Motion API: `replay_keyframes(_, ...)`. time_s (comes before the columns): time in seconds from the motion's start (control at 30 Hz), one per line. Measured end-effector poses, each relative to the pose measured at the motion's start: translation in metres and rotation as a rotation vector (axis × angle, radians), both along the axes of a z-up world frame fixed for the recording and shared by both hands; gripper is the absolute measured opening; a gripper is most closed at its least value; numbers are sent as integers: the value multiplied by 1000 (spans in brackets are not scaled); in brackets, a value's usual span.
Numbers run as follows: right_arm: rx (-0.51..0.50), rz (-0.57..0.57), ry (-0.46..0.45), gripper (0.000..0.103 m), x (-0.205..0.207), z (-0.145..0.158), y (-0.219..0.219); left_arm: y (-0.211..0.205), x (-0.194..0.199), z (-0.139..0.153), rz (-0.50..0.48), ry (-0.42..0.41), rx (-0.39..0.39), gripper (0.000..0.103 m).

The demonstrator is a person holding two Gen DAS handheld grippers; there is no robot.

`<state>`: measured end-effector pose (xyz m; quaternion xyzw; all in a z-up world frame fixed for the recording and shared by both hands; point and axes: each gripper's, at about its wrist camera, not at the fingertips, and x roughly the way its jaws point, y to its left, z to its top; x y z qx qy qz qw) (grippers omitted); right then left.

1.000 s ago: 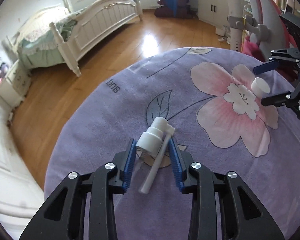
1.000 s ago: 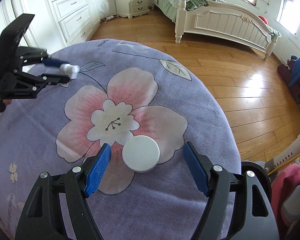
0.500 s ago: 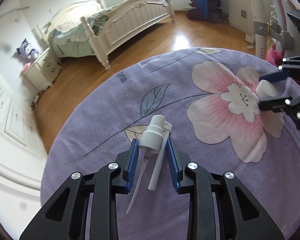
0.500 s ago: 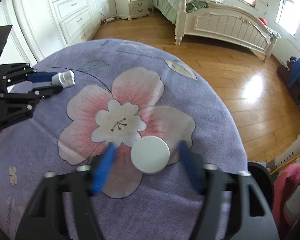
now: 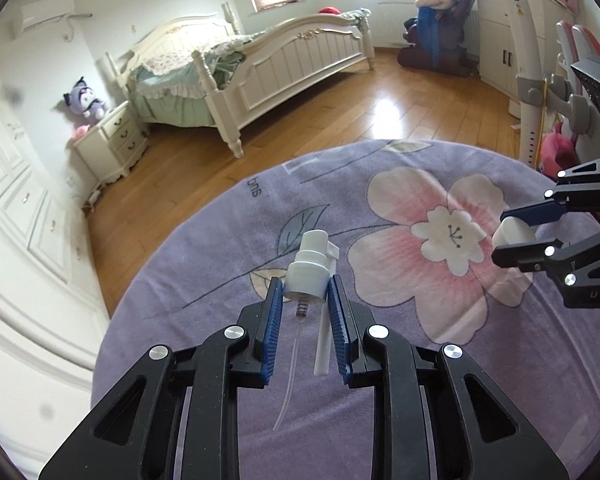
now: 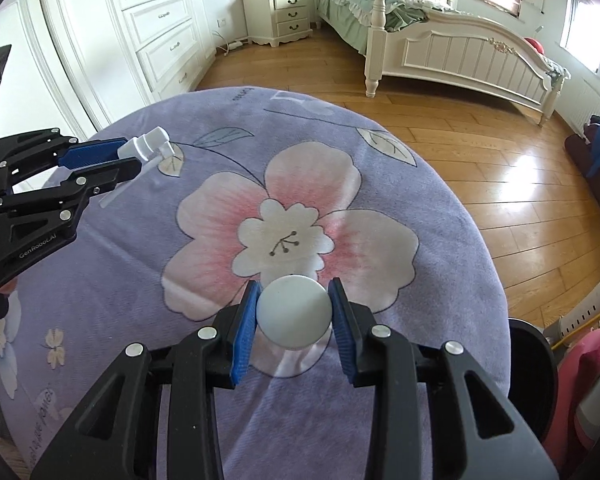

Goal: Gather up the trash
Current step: 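Carry the spray pump and white lid over the black bin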

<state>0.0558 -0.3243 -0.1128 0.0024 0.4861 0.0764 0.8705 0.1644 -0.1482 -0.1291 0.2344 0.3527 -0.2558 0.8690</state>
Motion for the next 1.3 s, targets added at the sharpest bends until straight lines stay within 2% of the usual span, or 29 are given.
replay_keyframes(0.27, 1, -3, -26, 34, -15, 14, 1, 0, -22, 19, 4, -25, -27, 24)
replay_keyframes(0.4, 1, -30, -50, 34, -30, 25, -16, -19, -35, 30, -28, -30, -45, 24)
replay_keyframes(0.6, -26, -157, -72, 34, -68, 38, -80, -84, -62, 40, -148, -14, -93, 24)
replay_keyframes(0.73, -43, -260, -64, 34, -93, 36, -129, -140, -81, 40, -234, 22, -132, 24)
replay_keyframes(0.87, -57, -357, -44, 34, -116, 28, -176, -189, -94, 35, -294, 53, -139, 24)
replay_keyframes(1.07, -74, -435, -11, 34, -133, 10, -215, -248, -107, 19, -357, 131, -148, 24)
replay_keyframes(1.3, -51, -477, 7, 34, -140, -7, -240, -286, -112, -7, -391, 204, -123, 24)
